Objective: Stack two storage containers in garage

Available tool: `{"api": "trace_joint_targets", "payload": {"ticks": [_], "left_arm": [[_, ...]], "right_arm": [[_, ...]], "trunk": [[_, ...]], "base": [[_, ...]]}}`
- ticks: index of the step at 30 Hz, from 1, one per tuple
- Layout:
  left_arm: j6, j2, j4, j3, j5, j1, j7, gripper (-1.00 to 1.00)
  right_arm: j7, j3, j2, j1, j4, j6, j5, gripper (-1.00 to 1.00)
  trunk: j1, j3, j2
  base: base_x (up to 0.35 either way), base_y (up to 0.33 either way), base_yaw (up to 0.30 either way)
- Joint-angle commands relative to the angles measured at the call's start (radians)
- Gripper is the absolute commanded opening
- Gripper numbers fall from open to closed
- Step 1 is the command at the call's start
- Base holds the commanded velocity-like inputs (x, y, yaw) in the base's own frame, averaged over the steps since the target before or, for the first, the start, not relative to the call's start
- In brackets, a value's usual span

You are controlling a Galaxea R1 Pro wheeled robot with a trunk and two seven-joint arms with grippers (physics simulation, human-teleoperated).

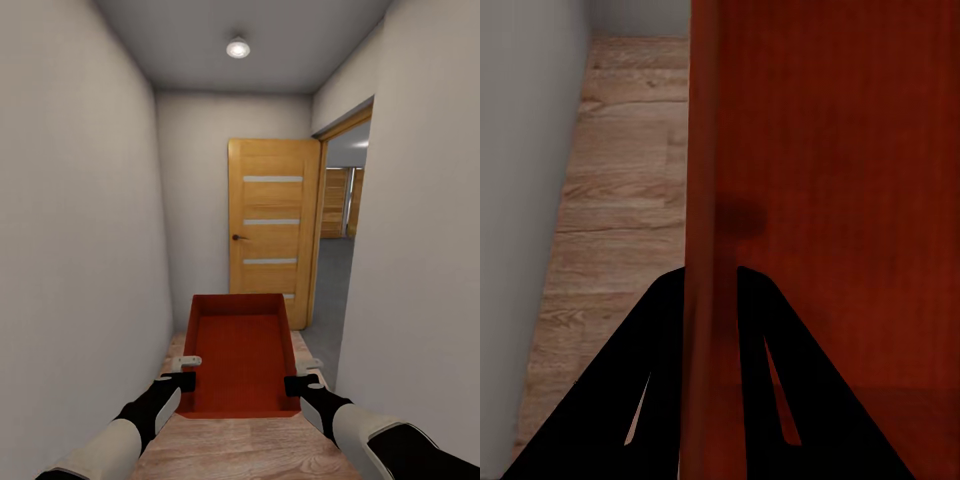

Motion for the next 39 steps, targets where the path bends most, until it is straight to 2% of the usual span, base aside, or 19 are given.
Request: {"api": "trace_joint_targets", "payload": {"ticks": [1,39], "left_arm": [[0.005,0.008,-0.005,0.067,0.0,-0.001,0.015,-1.0],[0.007,0.008,-0.005,0.067,0.0,-0.001,0.015,-1.0]], "right_arm": [[0.006,-0.006,0.001,0.0,0.002,-0.002,-0.003,-1.0],[0.006,-0.007,0.007,0.0,0.003,0.0,-0.011,-1.0]], "trunk": [[0.001,-0.002,-0.001],[0.001,-0.002,-0.001]], "base": [[0.323,0.002,0.0],[0.323,0.0,0.0]]}}
